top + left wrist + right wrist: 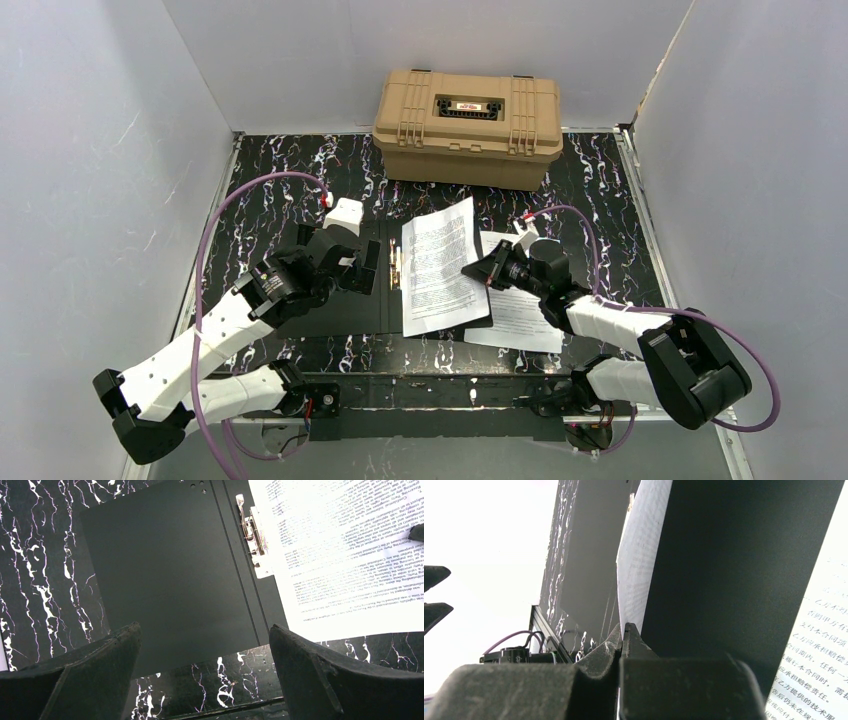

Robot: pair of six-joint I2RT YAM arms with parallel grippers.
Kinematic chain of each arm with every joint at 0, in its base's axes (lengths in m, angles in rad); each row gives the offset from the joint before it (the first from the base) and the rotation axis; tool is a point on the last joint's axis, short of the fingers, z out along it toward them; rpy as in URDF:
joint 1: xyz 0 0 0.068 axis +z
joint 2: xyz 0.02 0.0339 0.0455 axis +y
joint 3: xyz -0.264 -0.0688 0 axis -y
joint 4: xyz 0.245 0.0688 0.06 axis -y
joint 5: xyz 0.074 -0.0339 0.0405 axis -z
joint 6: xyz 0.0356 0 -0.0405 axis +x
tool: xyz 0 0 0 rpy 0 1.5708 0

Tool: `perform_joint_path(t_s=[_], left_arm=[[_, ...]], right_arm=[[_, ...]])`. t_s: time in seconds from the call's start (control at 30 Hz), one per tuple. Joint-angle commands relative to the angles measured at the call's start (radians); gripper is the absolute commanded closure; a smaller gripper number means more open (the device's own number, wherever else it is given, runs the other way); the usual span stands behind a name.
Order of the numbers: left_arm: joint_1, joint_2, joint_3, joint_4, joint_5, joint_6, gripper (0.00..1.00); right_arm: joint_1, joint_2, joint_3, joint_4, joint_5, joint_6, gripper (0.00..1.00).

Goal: Put the files into the folder

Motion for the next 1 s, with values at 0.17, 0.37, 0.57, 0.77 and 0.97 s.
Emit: perform_joint_path(t_s=[0.17, 0.37, 0.57, 0.77, 0.97], left_arm=[[-0.003, -0.02, -0.011, 0.002, -0.033, 0.003, 0.02], [-0.005, -0.018, -0.011, 0.002, -0.033, 0.002, 0.02], [-0.003, -0.019, -0.011, 0.002, -0.033, 0.001, 0.02], [-0.003, -0.021, -0.012, 0.002, -0.034, 0.0, 0.02], [-0.003, -0.021, -0.012, 0.003, -0.034, 0.002, 0.02]], right_arm=[[0.038, -0.049, -0.008, 0.059, 0.028, -0.035, 0.99], [0.075, -0.08, -0.044, 0.077, 0.06, -0.046, 0.99], [0.092, -0.093, -0.066, 0.08, 0.074, -0.055, 0.99], [0.101, -0.106, -0.076, 0.066, 0.09, -0.067, 0.99], [0.107, -0.146, -0.097, 0.057, 0.108, -0.082, 0.99]])
